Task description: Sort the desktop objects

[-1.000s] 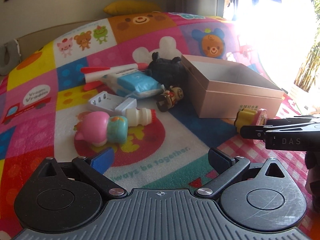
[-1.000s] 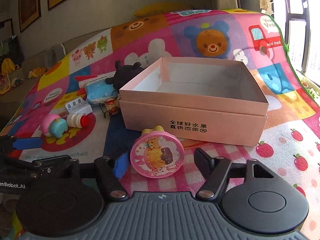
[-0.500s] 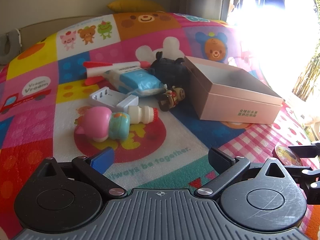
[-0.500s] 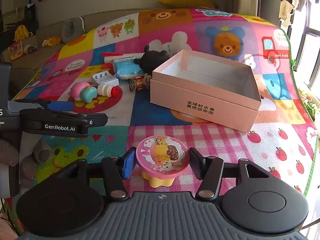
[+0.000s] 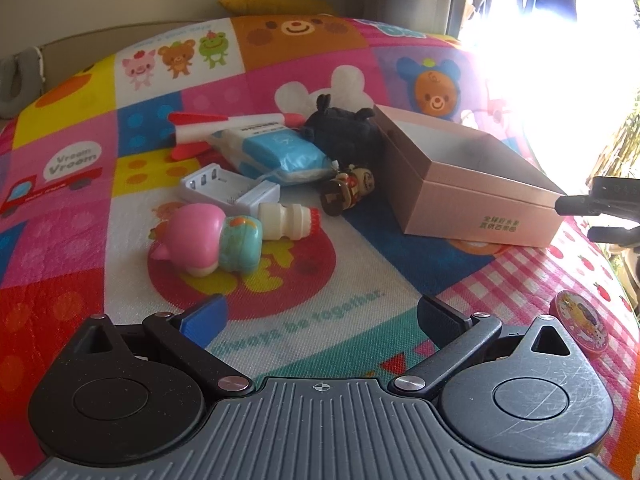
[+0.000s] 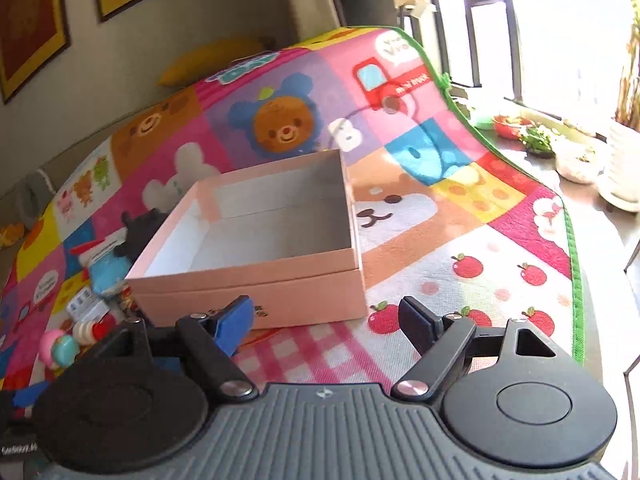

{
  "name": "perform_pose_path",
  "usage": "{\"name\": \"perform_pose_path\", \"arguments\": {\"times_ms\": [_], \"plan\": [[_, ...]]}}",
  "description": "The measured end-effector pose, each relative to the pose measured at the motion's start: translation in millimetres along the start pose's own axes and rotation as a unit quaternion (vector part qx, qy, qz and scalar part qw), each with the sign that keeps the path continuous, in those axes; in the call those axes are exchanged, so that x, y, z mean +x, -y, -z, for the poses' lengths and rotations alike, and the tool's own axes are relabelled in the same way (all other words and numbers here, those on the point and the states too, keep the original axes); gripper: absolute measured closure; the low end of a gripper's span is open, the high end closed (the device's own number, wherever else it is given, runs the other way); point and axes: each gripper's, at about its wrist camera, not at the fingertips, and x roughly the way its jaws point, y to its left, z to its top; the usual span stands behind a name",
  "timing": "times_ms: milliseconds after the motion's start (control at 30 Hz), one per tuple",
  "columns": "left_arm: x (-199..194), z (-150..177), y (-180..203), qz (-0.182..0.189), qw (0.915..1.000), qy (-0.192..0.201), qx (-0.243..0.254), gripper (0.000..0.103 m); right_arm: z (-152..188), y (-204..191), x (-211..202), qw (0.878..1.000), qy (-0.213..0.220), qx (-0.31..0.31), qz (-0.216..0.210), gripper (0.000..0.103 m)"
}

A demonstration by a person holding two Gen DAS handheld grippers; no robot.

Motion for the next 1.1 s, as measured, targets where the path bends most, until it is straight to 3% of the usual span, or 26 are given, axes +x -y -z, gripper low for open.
{"name": "perform_pose_path", "arguments": {"times_ms": [100, 233, 333, 433, 500, 567, 633, 700, 800, 833, 1100], "plan": [[0.8, 0.0, -1.7, 0.002, 1.0, -0.003, -0.004, 0.0, -9.2, 7.5, 28.8, 0.999, -0.006, 0.031, 0.008, 0.031], [1.0, -0.8, -2.3, 0.004, 1.0, -0.004, -0.007, 0.0, -11.8, -12.7, 40.4, 0.998, -0.019, 0.019, -0.049, 0.049], [0.7, -0.9, -2.5, 0.006, 0.9999, -0.003, -0.008, 0.0, -11.0, -39.3, 42.8, 0.998, -0.017, -0.012, -0.066, 0.049], [-0.3, -0.7, -2.1, 0.006, 0.9999, -0.002, -0.01, 0.0, -12.5, -46.8, 31.6, 0.997, 0.016, -0.036, -0.061, 0.049], [0.5, -1.2, -1.1, 0.004, 0.9999, -0.003, -0.009, 0.0, -17.4, -39.9, 20.3, 0.997, 0.052, -0.031, -0.041, 0.039], [0.6, -1.1, 0.4, 0.001, 1.0, -0.004, -0.006, 0.0, -24.8, -23.4, 13.2, 0.996, 0.09, -0.001, -0.002, 0.018], [0.4, -1.1, 0.6, 0.001, 1.0, -0.004, -0.006, 0.0, -32.6, -9.5, 19.7, 0.995, 0.096, 0.022, 0.018, 0.018], [0.6, -1.3, 0.8, 0.001, 1.0, -0.003, -0.008, 0.0, -39.7, 0.9, 34.7, 0.996, 0.074, 0.039, 0.015, 0.019], [0.9, -1.5, 0.2, 0.002, 0.9999, -0.003, -0.009, 0.0, -42.4, 8.6, 59.2, 0.997, 0.028, 0.065, -0.012, 0.032], [1.1, -1.7, 0.3, 0.002, 0.9999, -0.004, -0.01, 0.0, -40.7, 4.7, 62.8, 0.997, 0.018, 0.066, -0.02, 0.032], [-0.7, -1.5, -3.0, 0.008, 0.9998, 0.0, -0.017, 0.0, -24.1, -38.5, 46.2, 0.998, 0.032, -0.016, -0.055, 0.032]]}}
